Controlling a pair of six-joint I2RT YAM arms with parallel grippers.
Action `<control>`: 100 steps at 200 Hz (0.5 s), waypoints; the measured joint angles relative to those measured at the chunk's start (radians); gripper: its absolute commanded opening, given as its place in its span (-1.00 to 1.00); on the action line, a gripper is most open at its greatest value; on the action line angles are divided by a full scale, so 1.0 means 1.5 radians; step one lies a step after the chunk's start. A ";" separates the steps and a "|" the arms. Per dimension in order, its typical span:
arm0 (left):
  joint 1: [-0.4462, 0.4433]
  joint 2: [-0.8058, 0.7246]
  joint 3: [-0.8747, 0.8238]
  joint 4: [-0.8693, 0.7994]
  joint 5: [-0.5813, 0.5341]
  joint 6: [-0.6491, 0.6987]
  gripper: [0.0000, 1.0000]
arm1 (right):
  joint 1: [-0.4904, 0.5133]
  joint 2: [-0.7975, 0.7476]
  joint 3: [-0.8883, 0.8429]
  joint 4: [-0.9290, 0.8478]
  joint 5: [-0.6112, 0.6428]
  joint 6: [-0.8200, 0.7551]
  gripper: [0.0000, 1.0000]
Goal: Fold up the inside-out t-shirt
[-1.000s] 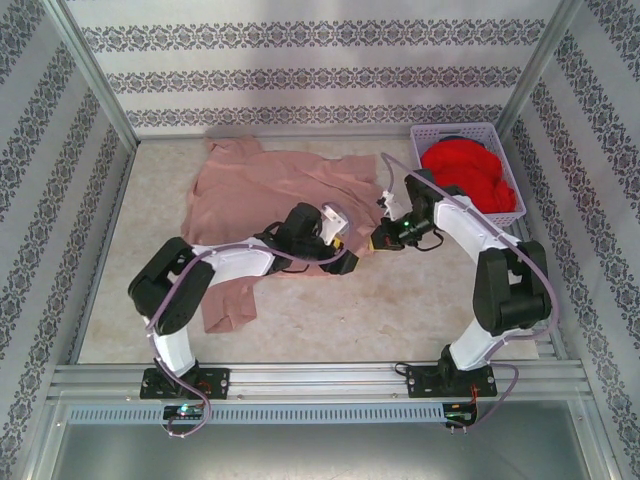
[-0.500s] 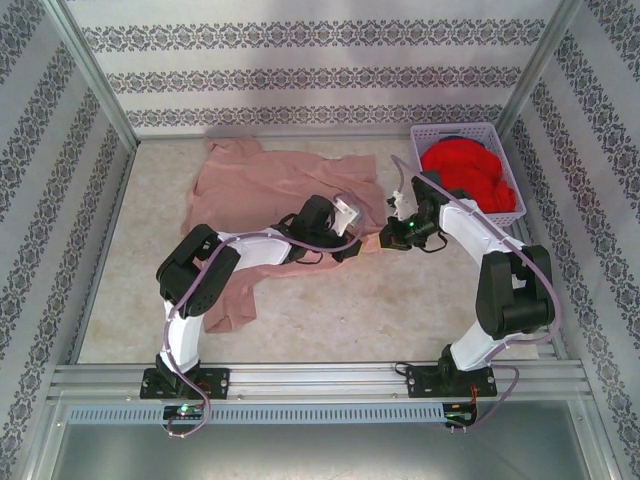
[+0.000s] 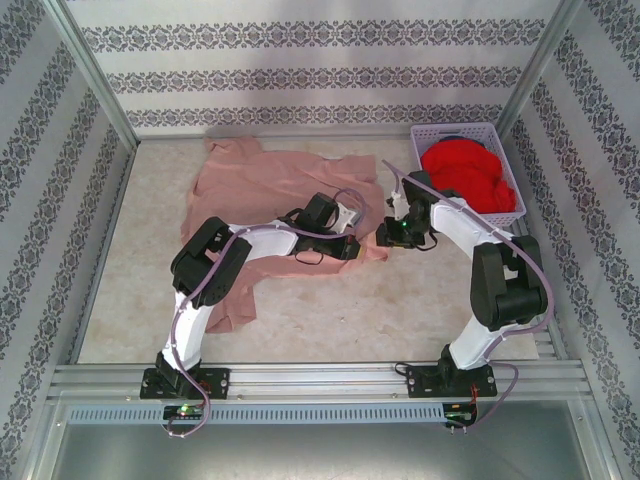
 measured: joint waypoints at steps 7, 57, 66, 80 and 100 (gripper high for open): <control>0.003 0.005 0.003 -0.003 0.004 -0.006 -1.00 | 0.003 0.000 -0.007 0.003 0.003 0.001 -0.14; 0.011 0.011 0.005 -0.020 0.016 -0.023 -1.00 | 0.009 -0.005 -0.022 0.023 0.031 -0.006 -0.10; 0.011 0.011 0.005 -0.020 0.016 -0.025 -1.00 | 0.014 -0.005 -0.022 0.027 0.038 -0.009 -0.11; 0.011 0.011 0.006 -0.024 0.016 -0.025 -1.00 | 0.023 -0.005 -0.022 0.033 0.046 -0.017 -0.16; 0.011 0.011 0.006 -0.027 0.016 -0.025 -1.00 | 0.033 -0.005 -0.022 0.039 0.059 -0.030 -0.24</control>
